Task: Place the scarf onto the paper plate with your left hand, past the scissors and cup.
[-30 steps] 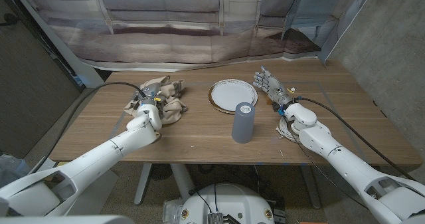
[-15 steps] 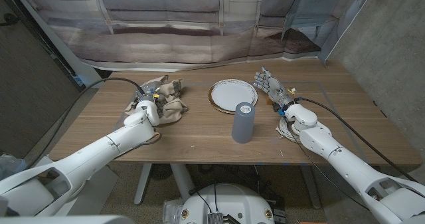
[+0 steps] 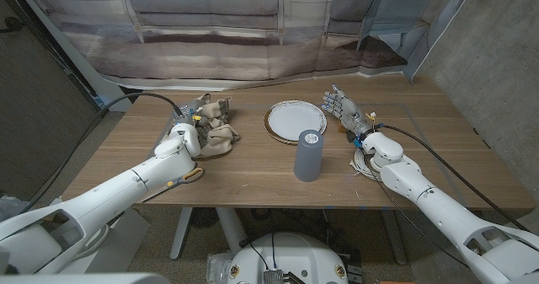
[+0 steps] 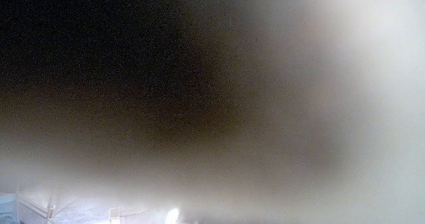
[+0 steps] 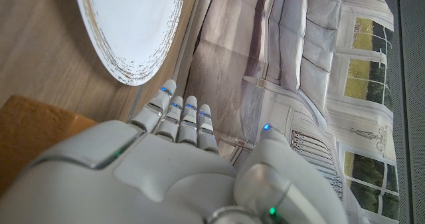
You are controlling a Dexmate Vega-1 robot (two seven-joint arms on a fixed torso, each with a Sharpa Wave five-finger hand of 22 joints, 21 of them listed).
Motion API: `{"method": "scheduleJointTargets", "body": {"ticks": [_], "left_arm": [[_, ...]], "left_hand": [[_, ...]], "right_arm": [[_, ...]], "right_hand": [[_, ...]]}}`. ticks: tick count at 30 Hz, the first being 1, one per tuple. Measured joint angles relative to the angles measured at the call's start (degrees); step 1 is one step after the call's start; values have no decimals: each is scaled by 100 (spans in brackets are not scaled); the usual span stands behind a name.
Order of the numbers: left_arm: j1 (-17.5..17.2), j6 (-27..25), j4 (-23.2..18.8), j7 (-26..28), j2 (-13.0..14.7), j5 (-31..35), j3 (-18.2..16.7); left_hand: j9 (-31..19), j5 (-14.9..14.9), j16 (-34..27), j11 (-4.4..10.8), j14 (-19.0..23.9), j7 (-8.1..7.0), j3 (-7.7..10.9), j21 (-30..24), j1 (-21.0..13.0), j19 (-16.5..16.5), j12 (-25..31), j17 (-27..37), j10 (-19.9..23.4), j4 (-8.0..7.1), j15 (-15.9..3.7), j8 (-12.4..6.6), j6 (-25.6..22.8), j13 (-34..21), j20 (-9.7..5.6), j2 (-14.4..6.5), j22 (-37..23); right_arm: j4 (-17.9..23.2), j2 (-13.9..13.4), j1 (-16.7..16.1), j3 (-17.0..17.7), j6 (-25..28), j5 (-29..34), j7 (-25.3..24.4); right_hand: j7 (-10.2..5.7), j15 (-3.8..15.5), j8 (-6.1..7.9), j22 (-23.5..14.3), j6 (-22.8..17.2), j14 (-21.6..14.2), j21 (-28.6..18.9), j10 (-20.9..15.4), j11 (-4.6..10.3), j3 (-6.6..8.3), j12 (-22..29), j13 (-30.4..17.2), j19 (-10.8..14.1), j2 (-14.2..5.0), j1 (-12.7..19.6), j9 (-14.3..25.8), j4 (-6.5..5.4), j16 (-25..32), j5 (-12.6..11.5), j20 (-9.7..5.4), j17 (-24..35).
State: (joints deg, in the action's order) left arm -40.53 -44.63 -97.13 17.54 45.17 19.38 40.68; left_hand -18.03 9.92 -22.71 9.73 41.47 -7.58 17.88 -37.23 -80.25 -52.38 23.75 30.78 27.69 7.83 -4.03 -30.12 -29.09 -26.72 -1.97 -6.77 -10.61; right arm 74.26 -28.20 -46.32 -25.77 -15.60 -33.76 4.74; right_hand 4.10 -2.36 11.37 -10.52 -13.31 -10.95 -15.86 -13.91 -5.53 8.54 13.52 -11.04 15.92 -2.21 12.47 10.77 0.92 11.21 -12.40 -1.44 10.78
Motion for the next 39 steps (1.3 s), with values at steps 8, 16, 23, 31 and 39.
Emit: {"method": "scheduleJointTargets", "body": {"ticks": [8, 16, 23, 31, 39], "left_arm": [[54, -94, -244, -67, 134, 93, 9], [63, -211, -352, -95, 171, 182, 8], [63, -258, -479, -115, 230, 228, -32], [24, -262, -605, -136, 311, 240, -120], [14, -221, -720, -220, 402, 255, -181]], "left_hand": [[25, -1, -26, 10, 0, 10, 0, -36, 8, -31, 21, 62, 72, 0, 0, -43, -72, -36, -30, 8, 22], [26, -1, -27, 32, 21, -31, 6, -36, 35, -30, 21, 97, 95, -40, -22, -43, -113, -79, -31, 12, 21], [50, -1, -6, 52, 21, -31, -18, -71, 133, 1, 21, 128, 116, -64, -22, -43, -112, -106, -62, 4, 21], [52, -14, 24, 47, 138, 19, -17, -135, 141, -30, 21, 170, 200, -62, -30, -88, -207, -159, -93, 11, 21], [76, 6, -26, 37, 217, 52, 16, -195, 143, -69, 20, 250, 242, -30, -51, -133, -298, -212, -156, 21, 20]], "right_arm": [[-1, -5, -21, 19, -41, -65, 72], [-1, -11, -28, 29, -49, -93, 101], [-7, -13, -40, 39, -60, -135, 148], [73, -45, -71, 50, -60, -139, 133], [184, -80, -122, 64, -59, -115, 63]], "right_hand": [[0, 0, 0, 0, 0, 0, 0, 0, 0, 0, 0, 0, 0, 0, 0, 0, 0, 0, 0, 0, 0], [0, -22, 0, 0, 0, -21, 44, 0, 0, 0, -45, 0, 5, 0, 0, 0, 0, 0, 0, -5, 0], [0, -22, 0, 0, 0, -21, 44, -21, 21, 0, -45, 0, 31, 0, 0, 0, 0, 0, 0, -31, 0], [0, -22, 0, 0, 0, -21, 44, -21, 21, 0, -45, 0, 31, 0, 0, 0, 0, 0, 0, -31, 0], [0, -21, 0, 1, 0, -21, 44, -21, 21, 0, -45, 0, 30, 0, 0, 0, 0, 0, 0, -31, 0]]}}
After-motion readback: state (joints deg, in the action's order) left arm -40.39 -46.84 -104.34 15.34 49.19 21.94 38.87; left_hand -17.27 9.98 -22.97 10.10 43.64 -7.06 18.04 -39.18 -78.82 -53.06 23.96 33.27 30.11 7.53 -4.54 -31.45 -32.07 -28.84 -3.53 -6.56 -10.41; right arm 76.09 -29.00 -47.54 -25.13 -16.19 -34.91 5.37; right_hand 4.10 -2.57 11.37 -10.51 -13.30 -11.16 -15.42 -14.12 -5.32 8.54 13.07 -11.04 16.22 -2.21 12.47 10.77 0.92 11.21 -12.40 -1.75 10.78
